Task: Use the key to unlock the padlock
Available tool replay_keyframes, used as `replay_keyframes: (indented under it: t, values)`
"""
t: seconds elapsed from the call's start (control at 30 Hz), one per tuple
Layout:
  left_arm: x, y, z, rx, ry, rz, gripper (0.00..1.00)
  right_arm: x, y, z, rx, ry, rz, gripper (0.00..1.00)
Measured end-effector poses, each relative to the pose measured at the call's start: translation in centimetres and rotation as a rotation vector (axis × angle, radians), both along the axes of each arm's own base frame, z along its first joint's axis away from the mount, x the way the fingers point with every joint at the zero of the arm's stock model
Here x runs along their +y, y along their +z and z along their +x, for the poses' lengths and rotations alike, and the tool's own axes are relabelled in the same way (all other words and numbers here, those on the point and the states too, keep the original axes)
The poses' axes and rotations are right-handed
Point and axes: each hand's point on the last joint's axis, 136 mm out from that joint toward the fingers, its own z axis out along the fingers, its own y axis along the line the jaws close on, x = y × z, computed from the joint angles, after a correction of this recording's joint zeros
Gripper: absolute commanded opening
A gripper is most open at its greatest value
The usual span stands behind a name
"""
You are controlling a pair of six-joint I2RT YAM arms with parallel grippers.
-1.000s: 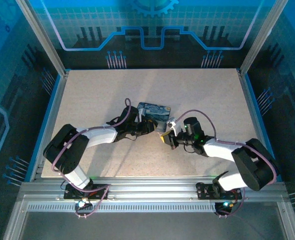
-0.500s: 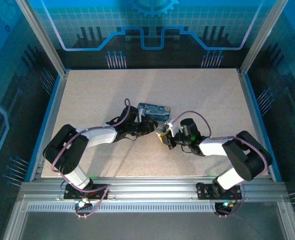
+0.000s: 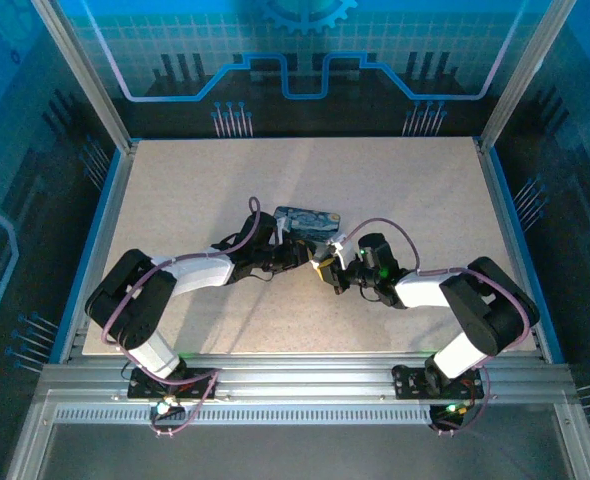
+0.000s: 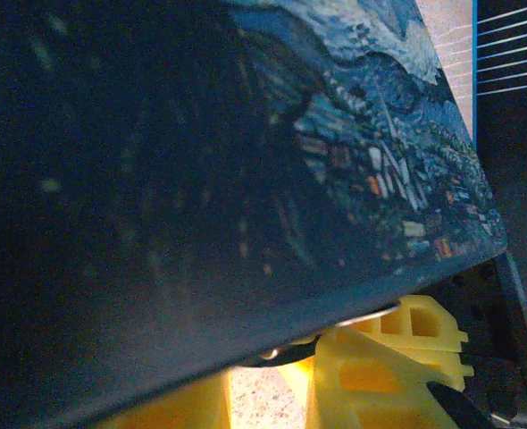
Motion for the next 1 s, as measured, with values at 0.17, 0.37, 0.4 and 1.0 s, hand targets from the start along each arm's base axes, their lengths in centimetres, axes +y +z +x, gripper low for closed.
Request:
replay_keyframes:
  t: [0.17, 0.37, 0.4, 1.0]
  values:
    - [0.0, 0.0, 0.01, 0.0, 0.0, 0.0, 0.08, 0.06, 0.07, 0.11, -0.006, -0.001, 0.004, 0.0]
    - [0.0, 0.01, 0.02, -0.001, 0.001, 0.0, 0.08, 0.09, 0.12, 0.13, -0.008, 0.0, 0.006, 0.0]
    - [0.0, 0.01, 0.02, -0.001, 0.001, 0.0, 0.08, 0.1, 0.13, 0.14, -0.009, 0.0, 0.006, 0.0]
    - [0.0, 0.01, 0.02, 0.0, 0.001, 0.0, 0.08, 0.08, 0.4, -0.11, -0.02, 0.006, 0.018, 0.0]
